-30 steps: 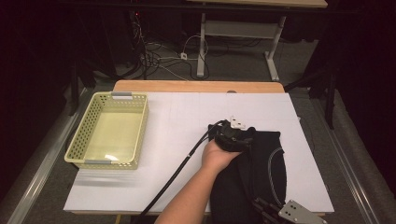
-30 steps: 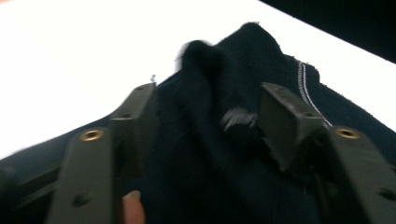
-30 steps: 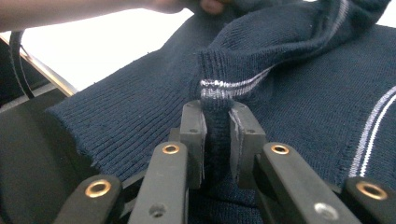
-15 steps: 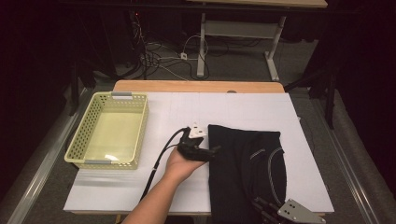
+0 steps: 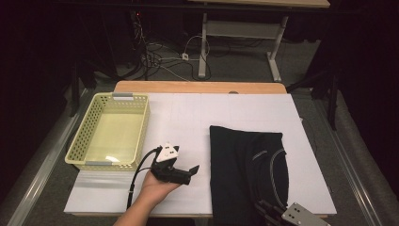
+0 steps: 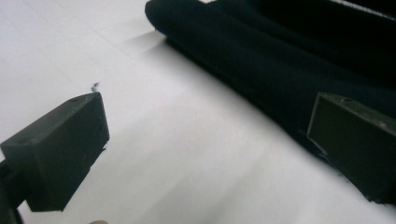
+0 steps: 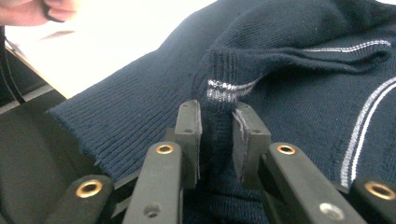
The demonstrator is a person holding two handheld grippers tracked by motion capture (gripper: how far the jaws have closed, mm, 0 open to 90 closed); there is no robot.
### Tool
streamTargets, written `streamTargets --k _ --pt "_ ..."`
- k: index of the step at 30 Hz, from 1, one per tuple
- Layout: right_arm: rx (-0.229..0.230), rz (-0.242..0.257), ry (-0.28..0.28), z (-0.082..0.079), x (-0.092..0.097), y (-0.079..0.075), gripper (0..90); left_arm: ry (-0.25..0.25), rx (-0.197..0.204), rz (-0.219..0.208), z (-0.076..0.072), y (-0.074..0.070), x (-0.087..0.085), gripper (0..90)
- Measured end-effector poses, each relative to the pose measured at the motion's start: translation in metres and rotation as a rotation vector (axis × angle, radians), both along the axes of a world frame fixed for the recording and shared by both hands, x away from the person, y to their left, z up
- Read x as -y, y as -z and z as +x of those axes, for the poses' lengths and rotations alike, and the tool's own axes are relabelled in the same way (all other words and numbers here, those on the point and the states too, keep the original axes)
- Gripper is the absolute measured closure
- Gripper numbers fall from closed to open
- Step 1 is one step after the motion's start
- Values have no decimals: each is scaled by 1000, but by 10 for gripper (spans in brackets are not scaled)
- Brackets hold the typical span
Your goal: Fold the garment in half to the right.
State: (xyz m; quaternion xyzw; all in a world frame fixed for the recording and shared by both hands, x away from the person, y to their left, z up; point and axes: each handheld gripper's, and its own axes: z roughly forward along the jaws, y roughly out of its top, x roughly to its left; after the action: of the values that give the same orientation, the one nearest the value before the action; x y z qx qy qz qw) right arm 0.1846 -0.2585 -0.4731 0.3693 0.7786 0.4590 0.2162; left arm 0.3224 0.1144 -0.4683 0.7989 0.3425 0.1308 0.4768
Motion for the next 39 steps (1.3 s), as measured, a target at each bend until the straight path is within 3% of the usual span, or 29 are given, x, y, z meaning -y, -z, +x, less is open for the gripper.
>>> streamTargets --k 5,10,12,14,18,22,25,28,29,33,36,39 --pt "6 20 9 -5 4 -5 682 -38 8 43 -7 8 -17 0" --pt "94 -2 48 -9 7 -21 617 -51 5 33 -8 15 -27 0" --pt "102 -2 56 -7 6 -24 605 -53 -13 21 -7 20 -28 0" --pt "105 -10 54 -4 3 -26 590 -37 0 11 -8 20 -27 0" --pt "103 -40 35 1 -8 -24 586 -24 11 -10 -9 21 -29 0" --pt "95 -60 30 7 -17 -20 613 -32 31 -59 -12 21 -34 0" --pt "74 -79 52 15 -17 -17 675 -32 33 -56 -13 21 -33 0" --pt "61 -92 79 17 -6 -12 826 -35 39 -52 -13 21 -33 0" --pt "61 -94 92 16 -1 -11 838 -35 38 -54 -13 21 -33 0" --pt "32 -108 136 13 22 -3 827 -33 33 -57 -13 21 -34 0" --pt "2 -76 153 11 34 2 789 -30 32 -56 -12 21 -33 0" --pt "8 -55 159 11 36 0 754 -29 30 -53 -12 21 -33 0"
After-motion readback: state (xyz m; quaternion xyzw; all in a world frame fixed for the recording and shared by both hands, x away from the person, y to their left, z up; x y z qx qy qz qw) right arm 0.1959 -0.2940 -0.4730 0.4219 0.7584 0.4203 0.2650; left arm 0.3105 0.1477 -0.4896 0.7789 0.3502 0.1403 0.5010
